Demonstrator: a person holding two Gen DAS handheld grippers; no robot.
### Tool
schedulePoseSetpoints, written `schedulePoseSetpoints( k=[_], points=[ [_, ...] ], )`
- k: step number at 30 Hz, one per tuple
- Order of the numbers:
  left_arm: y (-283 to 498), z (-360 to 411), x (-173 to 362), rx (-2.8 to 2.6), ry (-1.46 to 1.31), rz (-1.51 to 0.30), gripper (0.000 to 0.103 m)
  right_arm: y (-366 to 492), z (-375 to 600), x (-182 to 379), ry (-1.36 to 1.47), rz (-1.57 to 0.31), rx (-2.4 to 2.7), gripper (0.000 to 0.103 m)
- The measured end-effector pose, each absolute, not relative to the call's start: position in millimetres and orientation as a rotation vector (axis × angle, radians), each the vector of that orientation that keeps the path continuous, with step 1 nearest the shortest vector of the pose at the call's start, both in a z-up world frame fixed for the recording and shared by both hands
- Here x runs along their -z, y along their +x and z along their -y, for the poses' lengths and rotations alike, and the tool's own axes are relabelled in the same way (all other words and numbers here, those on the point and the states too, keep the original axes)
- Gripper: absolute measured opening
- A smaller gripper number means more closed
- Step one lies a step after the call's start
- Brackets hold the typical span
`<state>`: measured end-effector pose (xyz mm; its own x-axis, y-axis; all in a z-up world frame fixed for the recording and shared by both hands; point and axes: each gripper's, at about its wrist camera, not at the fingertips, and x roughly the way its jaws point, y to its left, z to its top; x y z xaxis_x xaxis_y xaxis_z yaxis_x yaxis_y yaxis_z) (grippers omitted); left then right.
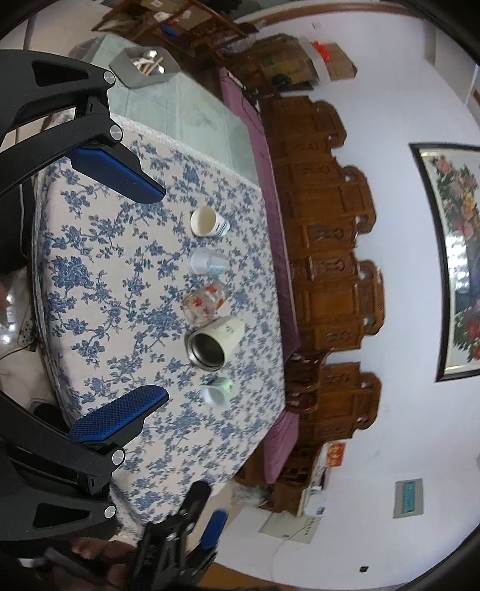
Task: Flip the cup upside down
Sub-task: 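Reach the right gripper to the green lime-print cup and close on it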
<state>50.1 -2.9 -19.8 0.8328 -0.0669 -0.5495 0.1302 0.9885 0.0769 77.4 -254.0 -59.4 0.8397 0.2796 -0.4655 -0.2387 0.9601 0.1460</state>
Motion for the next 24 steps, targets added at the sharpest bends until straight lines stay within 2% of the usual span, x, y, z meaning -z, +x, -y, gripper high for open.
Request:
schedulePoseSetpoints(
  k=[16,24],
  points=[
    [144,10,67,0.206,0.113,-0.722,0.095,219,286,91,0.006,-0.715,-0.247,0.074],
    [191,9,96,0.21,0.11,-0.792,0.095,302,292,122,-0.001,-0.865,-0.238,0.071]
  ],
)
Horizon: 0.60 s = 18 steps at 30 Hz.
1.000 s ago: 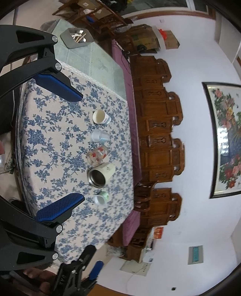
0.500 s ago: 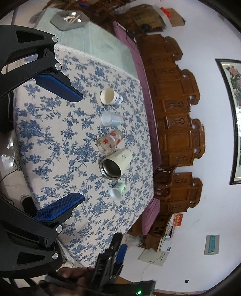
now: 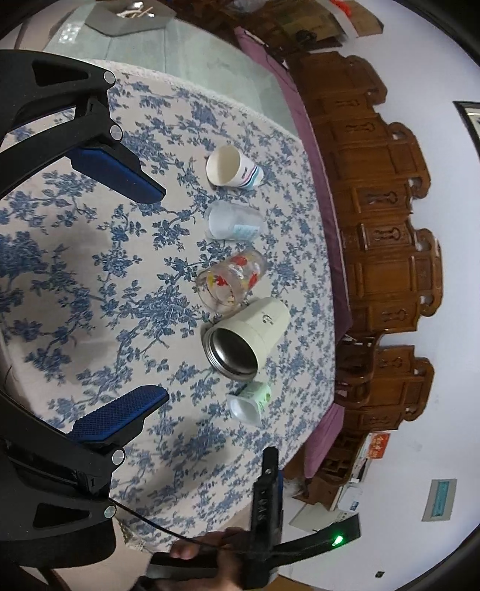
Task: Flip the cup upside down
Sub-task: 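Reach the right gripper to the green lime-print cup and close on it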
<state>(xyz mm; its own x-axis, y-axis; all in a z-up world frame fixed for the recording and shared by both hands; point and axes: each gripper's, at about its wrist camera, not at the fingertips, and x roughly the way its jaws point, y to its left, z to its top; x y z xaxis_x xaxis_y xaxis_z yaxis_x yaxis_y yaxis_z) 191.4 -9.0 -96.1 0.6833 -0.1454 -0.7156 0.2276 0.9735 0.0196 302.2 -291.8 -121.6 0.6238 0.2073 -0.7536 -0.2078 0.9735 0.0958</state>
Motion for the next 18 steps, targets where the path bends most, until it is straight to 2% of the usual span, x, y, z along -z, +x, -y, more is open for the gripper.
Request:
schedulePoseSetpoints(
  k=[6,18],
  points=[
    [219,11,115,0.237,0.116,-0.834,0.095,366,296,153,0.013,-0.978,-0.221,0.064],
    [245,13,138,0.258,0.11,-0.881,0.095,438,288,201,0.072,-1.174,-0.206,0.061]
  ],
)
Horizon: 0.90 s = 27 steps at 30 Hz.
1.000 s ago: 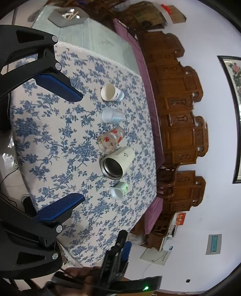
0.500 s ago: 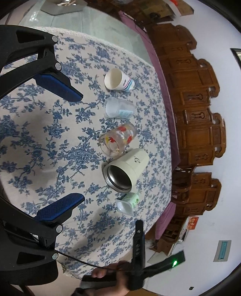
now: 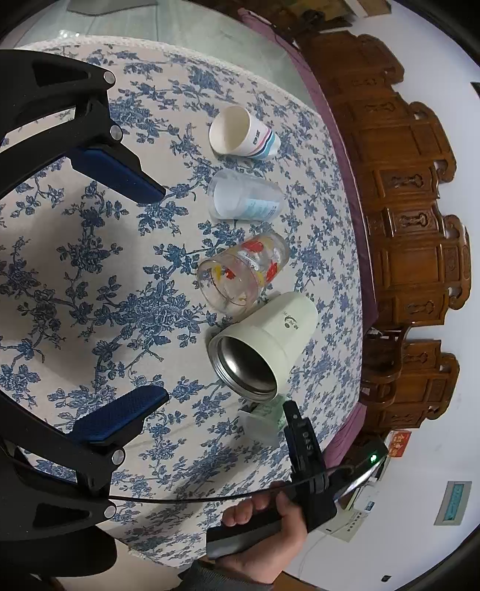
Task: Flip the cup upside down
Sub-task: 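Reach the right gripper to the green lime-print cup and close on it, then lift the green cup with the right gripper and rotate it upright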
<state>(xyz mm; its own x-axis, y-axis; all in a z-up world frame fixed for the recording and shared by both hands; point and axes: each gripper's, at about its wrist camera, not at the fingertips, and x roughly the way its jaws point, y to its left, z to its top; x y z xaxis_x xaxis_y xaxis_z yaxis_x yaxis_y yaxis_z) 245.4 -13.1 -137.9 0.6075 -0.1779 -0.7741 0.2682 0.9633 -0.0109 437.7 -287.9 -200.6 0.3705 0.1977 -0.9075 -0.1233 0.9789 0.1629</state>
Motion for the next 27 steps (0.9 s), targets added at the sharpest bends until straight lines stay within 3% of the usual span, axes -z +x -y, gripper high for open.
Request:
schedulePoseSetpoints(
  k=[6,8,15,27],
  points=[
    [245,10,137,0.258,0.104,-0.883,0.095,440,279,212,0.044,-1.237,-0.197,0.06],
    [242,10,136,0.258,0.105,-0.882,0.095,439,280,216,0.04,-1.262,-0.183,0.05],
    [225,5,126,0.245,0.096,-0.874,0.095,417,285,202,0.059,-1.248,-0.204,0.05],
    [181,-13,106,0.201,0.081,-0.837,0.095,301,238,173,0.034,-1.183,-0.371,0.05]
  ],
)
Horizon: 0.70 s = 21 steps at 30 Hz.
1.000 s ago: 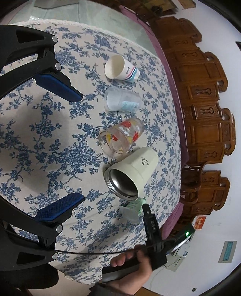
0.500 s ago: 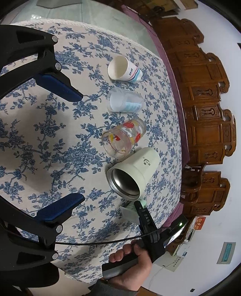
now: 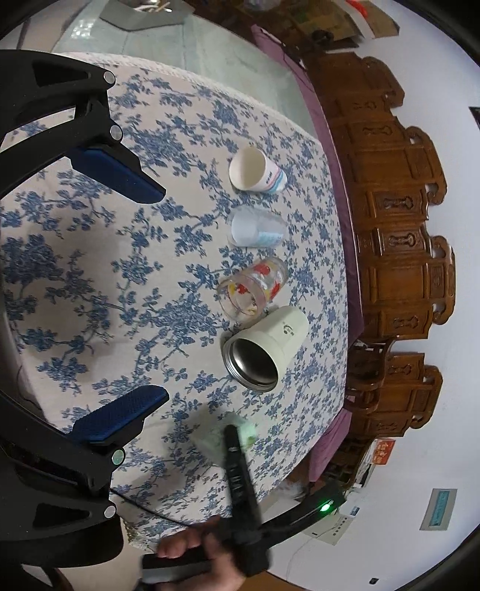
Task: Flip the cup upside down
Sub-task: 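Lift the green cup with the right gripper and rotate it upright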
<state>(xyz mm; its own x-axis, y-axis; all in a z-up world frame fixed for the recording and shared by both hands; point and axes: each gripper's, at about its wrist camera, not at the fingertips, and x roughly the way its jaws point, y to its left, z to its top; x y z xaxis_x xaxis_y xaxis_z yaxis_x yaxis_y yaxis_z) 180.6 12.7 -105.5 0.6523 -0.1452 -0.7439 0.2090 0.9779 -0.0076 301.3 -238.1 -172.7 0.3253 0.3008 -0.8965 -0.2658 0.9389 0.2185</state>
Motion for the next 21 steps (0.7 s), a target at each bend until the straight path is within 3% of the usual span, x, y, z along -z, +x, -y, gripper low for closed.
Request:
schedulePoseSetpoints(
  k=[21],
  points=[
    [153,-49,101,0.14,0.033,-0.853,0.095,252,166,204,0.043,-1.178,-0.477,0.053]
  ],
)
